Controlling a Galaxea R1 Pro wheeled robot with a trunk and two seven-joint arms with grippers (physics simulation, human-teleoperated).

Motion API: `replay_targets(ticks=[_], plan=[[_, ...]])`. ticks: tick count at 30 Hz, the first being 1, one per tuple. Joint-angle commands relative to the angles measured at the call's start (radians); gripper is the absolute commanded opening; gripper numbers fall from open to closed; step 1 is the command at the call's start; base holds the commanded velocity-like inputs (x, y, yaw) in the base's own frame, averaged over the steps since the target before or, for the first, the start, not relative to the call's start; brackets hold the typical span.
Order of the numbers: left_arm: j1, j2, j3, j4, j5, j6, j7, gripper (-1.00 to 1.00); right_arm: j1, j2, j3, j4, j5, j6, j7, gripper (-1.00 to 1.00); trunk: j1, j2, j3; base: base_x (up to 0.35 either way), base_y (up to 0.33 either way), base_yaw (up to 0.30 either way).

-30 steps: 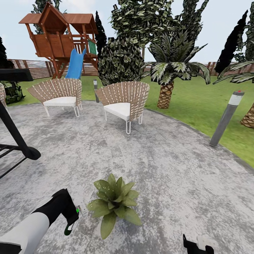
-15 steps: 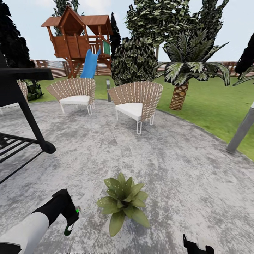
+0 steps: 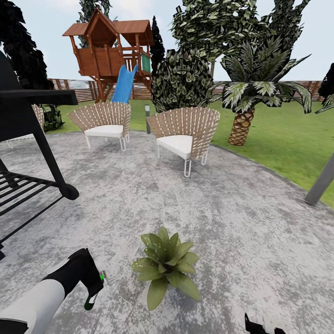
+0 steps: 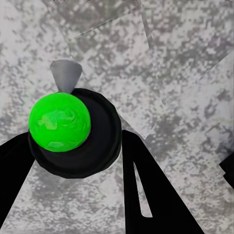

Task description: Pick up the pesticide atomizer in the garden and spray insectifuge to fully cover both potted plants in the garden.

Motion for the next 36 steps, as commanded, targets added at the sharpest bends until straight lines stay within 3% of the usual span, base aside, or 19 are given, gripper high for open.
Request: replay_targets(ticks=[1,10,16,23,27,32,33,34,36], plan=[[0.0,0.001,-0.004,-0.002,-0.001,0.007,-0.006,-1.0,0.0,0.0,0.009,0.0,-0.004,-0.002,-0.006,1.0,0.0,0.0,-0.001,0.0,0.0,0.0],[0.0,-0.003,-0.003,-0.004,0.0,0.007,-0.006,-1.0,0.0,0.0,0.009,-0.003,-0.006,-0.002,-0.006,1.0,0.0,0.0,-0.001,0.031,-0.023,0.0],[0.0,-0.024,-0.003,-0.004,0.001,0.007,-0.007,-1.0,0.0,0.0,0.009,-0.003,-0.006,-0.002,-0.007,1.0,0.0,0.0,-0.001,0.099,-0.129,0.0],[-0.004,-0.038,-0.008,-0.027,-0.002,0.008,-0.021,-1.0,0.0,0.002,0.009,-0.003,-0.005,-0.001,-0.007,1.0,0.0,0.0,-0.001,-0.188,-0.11,0.0],[0.017,-0.023,-0.018,-0.007,-0.012,-0.008,-0.065,-1.0,0.0,0.003,0.01,-0.003,-0.004,0.0,-0.007,1.0,0.0,0.0,-0.001,-0.021,-0.003,0.0],[0.037,-0.017,-0.011,0.03,-0.015,-0.067,-0.073,-1.0,0.0,0.003,0.011,-0.003,-0.004,0.0,-0.007,1.0,0.0,0.0,-0.001,-0.001,0.0,0.0],[0.031,-0.021,-0.011,0.031,-0.015,-0.058,-0.087,-1.0,0.0,0.003,0.011,-0.003,-0.004,-0.001,-0.007,1.0,0.0,0.0,-0.001,0.0,0.0,0.0],[0.026,-0.029,-0.014,0.021,-0.02,0.006,-0.137,-1.0,0.0,0.003,0.011,-0.003,-0.004,0.0,-0.007,1.0,0.0,0.0,-0.001,0.0,0.0,0.0],[0.014,-0.041,-0.015,-0.006,-0.043,0.072,-0.174,-1.0,0.0,0.004,0.011,-0.003,-0.004,0.0,-0.007,1.0,0.0,0.0,-0.001,0.0,0.0,0.0]])
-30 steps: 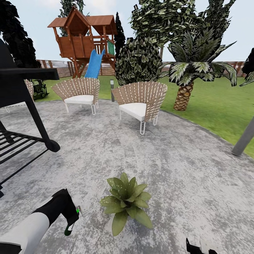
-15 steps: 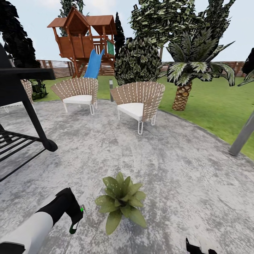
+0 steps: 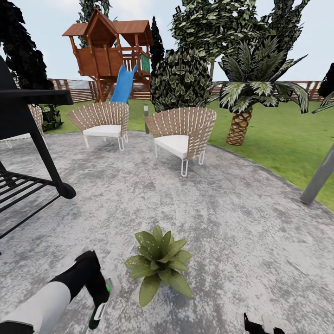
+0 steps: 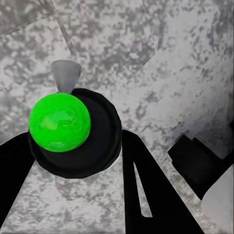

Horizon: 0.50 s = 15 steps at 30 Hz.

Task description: Pick up the pesticide atomizer in the garden and spray insectifuge to fully cover both potted plants in the garden.

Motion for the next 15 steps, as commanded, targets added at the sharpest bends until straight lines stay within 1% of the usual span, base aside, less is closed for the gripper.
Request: replay_targets(ticks=[1,2,3,4,6,8,10,14,15], plan=[[-0.024,-0.005,-0.004,-0.017,-0.037,0.03,-0.031,-1.0,0.0,0.0,0.009,0.0,-0.004,-0.001,-0.006,1.0,0.0,0.0,-0.001,0.0,0.0,0.0],[-0.05,-0.009,-0.004,-0.024,-0.074,0.039,-0.077,-1.0,0.0,0.0,0.009,0.0,-0.004,-0.001,-0.006,1.0,0.0,0.0,-0.001,0.0,0.0,0.0],[-0.061,-0.011,-0.004,-0.025,-0.092,0.042,-0.105,-1.0,0.0,0.0,0.009,0.0,-0.004,-0.001,-0.006,1.0,0.0,0.0,-0.001,0.0,0.0,0.0],[-0.082,-0.013,-0.004,-0.028,-0.125,0.045,-0.153,-1.0,0.0,0.0,0.009,0.0,-0.004,-0.001,-0.006,1.0,0.0,0.0,-0.001,0.0,0.0,0.0],[-0.098,-0.015,-0.003,-0.035,-0.168,0.057,-0.183,-1.0,0.0,0.0,0.009,0.0,-0.004,-0.001,-0.005,1.0,0.0,0.0,-0.001,0.0,0.0,0.0],[-0.104,-0.015,-0.003,-0.066,-0.185,0.067,-0.19,-1.0,0.0,0.0,0.009,0.0,-0.004,-0.001,-0.004,1.0,0.0,0.0,-0.001,0.0,0.0,0.0],[-0.105,-0.014,-0.004,-0.084,-0.192,0.071,-0.191,-1.0,0.0,0.0,0.009,0.0,-0.004,-0.001,-0.005,1.0,0.0,0.0,-0.001,0.0,0.0,0.011],[-0.091,-0.002,-0.012,-0.079,-0.198,0.07,-0.185,-1.0,0.0,0.0,0.009,0.0,-0.004,-0.001,-0.005,1.0,0.0,0.0,-0.001,0.0,0.0,0.241],[-0.09,-0.002,-0.012,-0.079,-0.206,0.07,-0.185,-1.0,0.0,0.001,0.009,0.0,-0.004,-0.001,-0.005,1.0,0.0,0.0,-0.001,0.0,0.0,0.275]])
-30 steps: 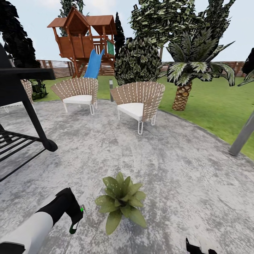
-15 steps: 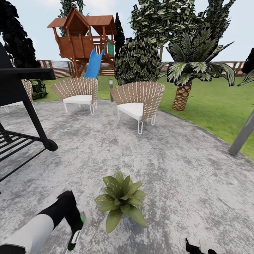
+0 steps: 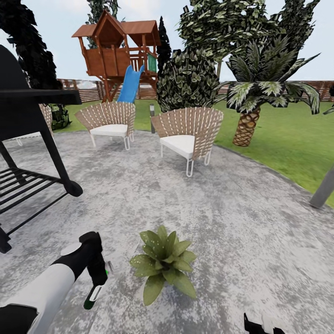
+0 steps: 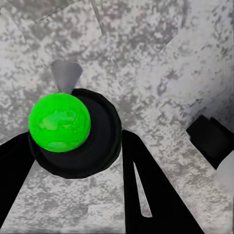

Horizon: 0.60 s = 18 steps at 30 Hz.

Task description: Pick up the pesticide atomizer in the garden and spray insectifuge to fully cover both potted plants in the garden.

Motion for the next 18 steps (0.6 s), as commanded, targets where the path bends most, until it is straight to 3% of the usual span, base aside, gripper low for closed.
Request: replay_targets(ticks=[1,3,5,11,18], plan=[[0.0,-0.002,-0.002,-0.001,-0.04,0.011,-0.006,-1.0,0.0,0.0,0.009,-0.001,-0.004,-0.001,-0.006,1.0,0.0,0.0,-0.001,0.0,0.0,0.215],[0.0,-0.006,0.006,-0.001,-0.092,0.012,-0.01,-1.0,0.0,0.0,0.008,-0.001,-0.004,-0.001,-0.006,1.0,0.0,0.0,-0.001,0.003,0.0,0.083],[0.0,-0.008,0.009,-0.004,-0.105,0.013,-0.012,-1.0,0.0,0.0,0.008,-0.001,-0.004,-0.001,-0.006,1.0,0.0,0.0,-0.001,0.097,-0.062,0.025],[0.0,-0.018,0.011,-0.009,-0.107,0.013,-0.013,-1.0,0.0,0.0,0.009,-0.001,-0.004,-0.001,-0.006,1.0,0.0,0.0,-0.001,0.156,-0.194,0.002],[-0.001,-0.031,0.012,-0.008,-0.108,0.012,-0.007,-1.0,0.0,0.0,0.009,-0.001,-0.004,-0.001,-0.006,1.0,0.0,0.0,-0.001,-0.176,-0.225,0.174]])
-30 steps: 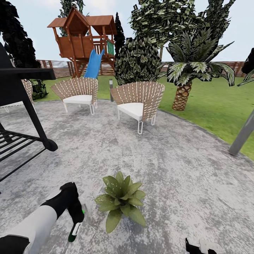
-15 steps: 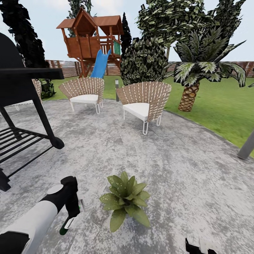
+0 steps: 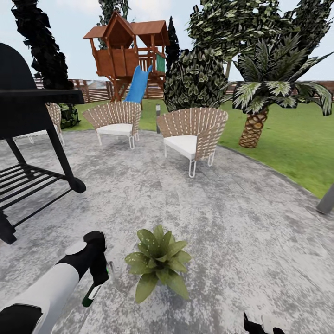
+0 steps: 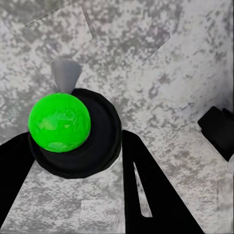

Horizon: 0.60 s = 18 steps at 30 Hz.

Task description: Pick up the pesticide atomizer in the garden and spray insectifuge to fully cover both potted plants in the garden.

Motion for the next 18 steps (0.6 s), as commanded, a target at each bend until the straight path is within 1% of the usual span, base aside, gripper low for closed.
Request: replay_targets(ticks=[1,3,5,7,11,16,18], plan=[[-0.001,0.001,-0.005,-0.002,-0.001,0.01,-0.006,-1.0,0.0,0.0,0.009,-0.001,-0.004,-0.001,-0.006,1.0,-0.001,0.0,-0.001,-0.233,-0.199,0.274],[-0.002,0.0,-0.004,-0.005,0.002,0.021,-0.008,-1.0,0.0,0.0,0.009,-0.001,-0.004,-0.001,-0.006,1.0,-0.001,0.0,-0.001,-0.258,-0.118,0.276],[-0.008,-0.002,-0.005,-0.006,0.003,0.069,-0.011,-1.0,0.0,0.0,0.009,-0.001,-0.004,-0.001,-0.006,1.0,-0.001,0.0,-0.001,-0.031,0.01,0.276],[-0.01,-0.002,-0.005,-0.007,0.003,0.08,-0.013,-1.0,0.0,0.001,0.009,-0.001,-0.004,-0.001,-0.006,1.0,-0.001,0.0,-0.001,0.221,0.041,0.277],[-0.01,-0.003,-0.005,-0.001,0.002,0.085,-0.013,-1.0,0.0,0.001,0.009,-0.001,-0.004,-0.001,-0.006,1.0,-0.001,0.0,-0.001,0.316,0.008,0.265],[-0.009,-0.009,-0.007,0.002,-0.003,0.084,-0.013,-1.0,0.0,0.001,0.008,-0.001,-0.004,-0.001,-0.006,1.0,-0.001,0.0,-0.001,0.336,-0.01,0.055],[-0.009,-0.012,-0.008,0.005,-0.006,0.084,-0.011,-1.0,0.0,0.0,0.007,0.0,-0.004,-0.001,-0.006,1.0,-0.001,0.0,-0.001,0.234,-0.169,0.003]])
